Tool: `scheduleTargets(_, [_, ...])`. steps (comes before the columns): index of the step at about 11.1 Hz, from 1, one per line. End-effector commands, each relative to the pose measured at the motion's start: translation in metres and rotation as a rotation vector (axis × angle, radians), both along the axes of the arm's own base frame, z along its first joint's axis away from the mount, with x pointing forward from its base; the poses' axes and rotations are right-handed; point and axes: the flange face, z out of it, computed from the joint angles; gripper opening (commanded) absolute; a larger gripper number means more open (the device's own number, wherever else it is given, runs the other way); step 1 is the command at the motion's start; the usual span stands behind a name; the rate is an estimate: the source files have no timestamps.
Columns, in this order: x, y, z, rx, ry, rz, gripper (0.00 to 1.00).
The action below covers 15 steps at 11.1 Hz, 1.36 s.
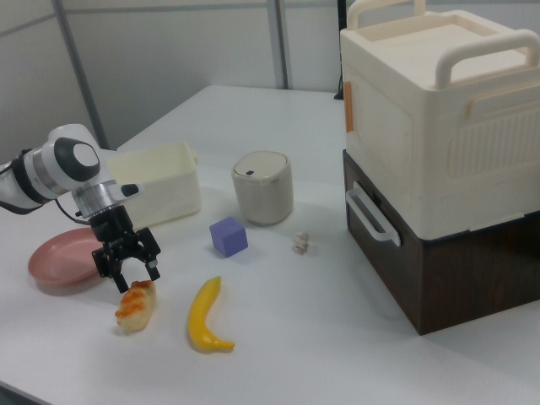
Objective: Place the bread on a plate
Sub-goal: 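Lower the gripper and close it on the bread roll, then lift the bread roll and carry it over the pink plate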
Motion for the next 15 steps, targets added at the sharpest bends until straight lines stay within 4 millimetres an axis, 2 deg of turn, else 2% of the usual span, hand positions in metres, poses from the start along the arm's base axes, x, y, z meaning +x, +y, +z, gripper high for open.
scheduleTargets(1, [0.001,-0.004,-0.004,-0.008,-0.023,-0.003,0.70])
scheduleTargets(2, [0.001,-0.003,-0.010,-0.018,-0.015,0.004,0.31])
scheduleTargets(3, [0.001,-0.003,-0.013,-0.034,-0.013,0.017,0.07])
scheduleTargets(4, [0.001,-0.003,-0.014,-0.036,-0.014,0.018,0.00])
scheduleTargets(6, [0.003,-0.004,-0.012,-0.029,-0.011,0.036,0.00])
scheduleTargets(8, [0.016,-0.006,0.006,-0.005,-0.023,0.052,0.00])
scheduleTargets(9, [0.025,-0.009,0.022,0.010,-0.053,0.036,0.00])
scheduleTargets(10, [0.038,-0.014,0.046,0.034,-0.091,0.030,0.00])
scheduleTargets(12, [0.056,-0.022,0.118,0.195,-0.133,-0.067,0.00])
scheduleTargets(13, [0.060,-0.025,0.148,0.281,-0.163,-0.133,0.00])
scheduleTargets(14, [0.059,-0.026,0.168,0.370,-0.199,-0.186,0.00])
scheduleTargets(15, [0.063,-0.036,0.185,0.456,-0.266,-0.261,0.00])
